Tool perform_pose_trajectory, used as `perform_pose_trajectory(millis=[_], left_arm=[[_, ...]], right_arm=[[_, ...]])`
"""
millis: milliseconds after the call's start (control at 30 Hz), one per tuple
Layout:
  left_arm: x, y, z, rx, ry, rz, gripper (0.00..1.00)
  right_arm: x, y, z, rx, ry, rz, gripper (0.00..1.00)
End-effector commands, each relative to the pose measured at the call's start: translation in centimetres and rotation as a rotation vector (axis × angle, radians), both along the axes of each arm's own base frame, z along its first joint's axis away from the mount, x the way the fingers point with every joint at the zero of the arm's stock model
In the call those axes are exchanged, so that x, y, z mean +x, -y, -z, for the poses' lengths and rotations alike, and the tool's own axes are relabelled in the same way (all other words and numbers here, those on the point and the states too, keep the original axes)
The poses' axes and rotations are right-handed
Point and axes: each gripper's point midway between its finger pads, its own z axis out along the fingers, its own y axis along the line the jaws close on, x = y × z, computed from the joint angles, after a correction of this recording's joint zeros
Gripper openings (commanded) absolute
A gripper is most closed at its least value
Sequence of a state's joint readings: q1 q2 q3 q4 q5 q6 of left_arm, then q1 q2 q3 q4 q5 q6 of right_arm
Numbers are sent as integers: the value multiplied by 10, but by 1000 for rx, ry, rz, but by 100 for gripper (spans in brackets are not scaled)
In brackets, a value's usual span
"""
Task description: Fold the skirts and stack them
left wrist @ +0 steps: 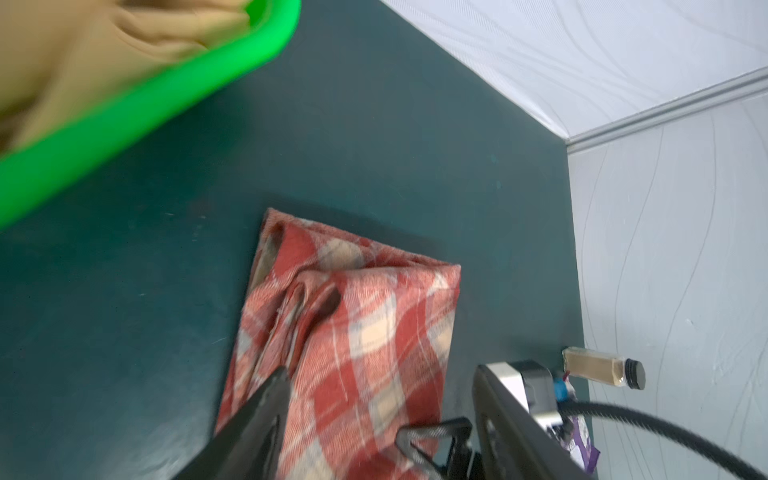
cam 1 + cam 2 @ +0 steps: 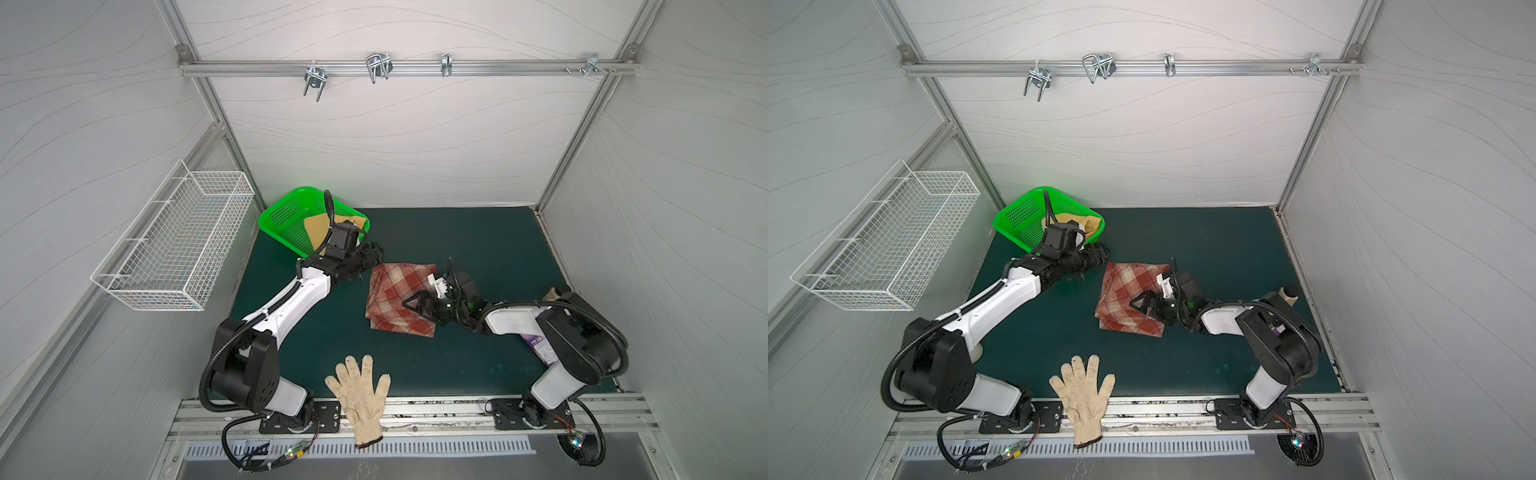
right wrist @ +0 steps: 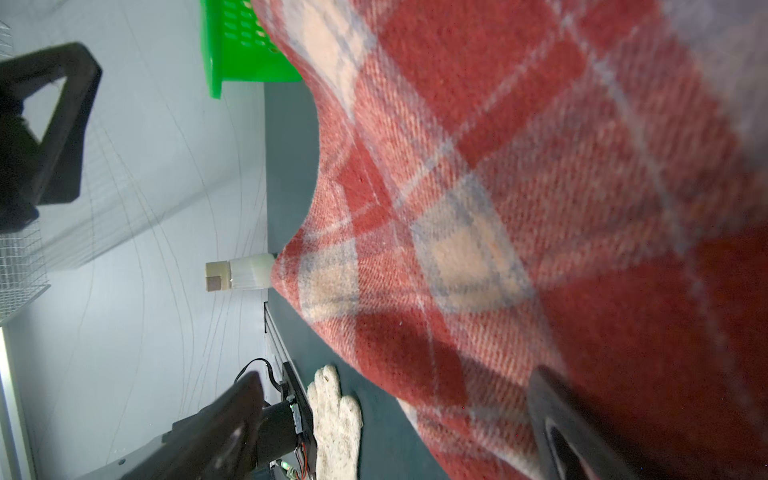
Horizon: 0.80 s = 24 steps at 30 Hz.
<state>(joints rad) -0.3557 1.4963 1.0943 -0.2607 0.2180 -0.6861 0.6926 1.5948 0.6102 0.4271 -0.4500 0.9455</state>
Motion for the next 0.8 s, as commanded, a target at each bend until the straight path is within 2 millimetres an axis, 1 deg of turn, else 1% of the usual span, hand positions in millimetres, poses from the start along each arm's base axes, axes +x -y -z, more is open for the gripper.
perform_pose_trajectory(millis=[0,133,167,233,267,333,400,500,600,767], left_arm=[[9,32,-8,-153,-5,63,74],[8,49,-6,-176,-9,89,76],[6,53,-8,-185,-5,93,77],[-1,59,-12,-216,-3,93,84],[-4,64,-14,-235,0,103,95],[-14,70,-20,-257,4,115,97],[-26,77,-22,-261,-3,123,99],[-43,79,-18,-295,-21,118,99],[-58,74,-9,-334,-35,95,99],[-80,71,5,-379,-69,95,99]], right_arm=[[-11,18,-14,-86,-26,41,99],[1,27,-82,-107,136,46,99],[4,29,-94,-110,159,47,99],[16,35,-113,-109,199,55,99],[21,37,-117,-110,209,55,99],[34,42,-119,-105,201,55,99],[46,43,-113,-105,183,48,99],[62,43,-100,-104,160,37,99],[73,42,-89,-89,139,36,99],[83,34,-72,-76,99,15,99]])
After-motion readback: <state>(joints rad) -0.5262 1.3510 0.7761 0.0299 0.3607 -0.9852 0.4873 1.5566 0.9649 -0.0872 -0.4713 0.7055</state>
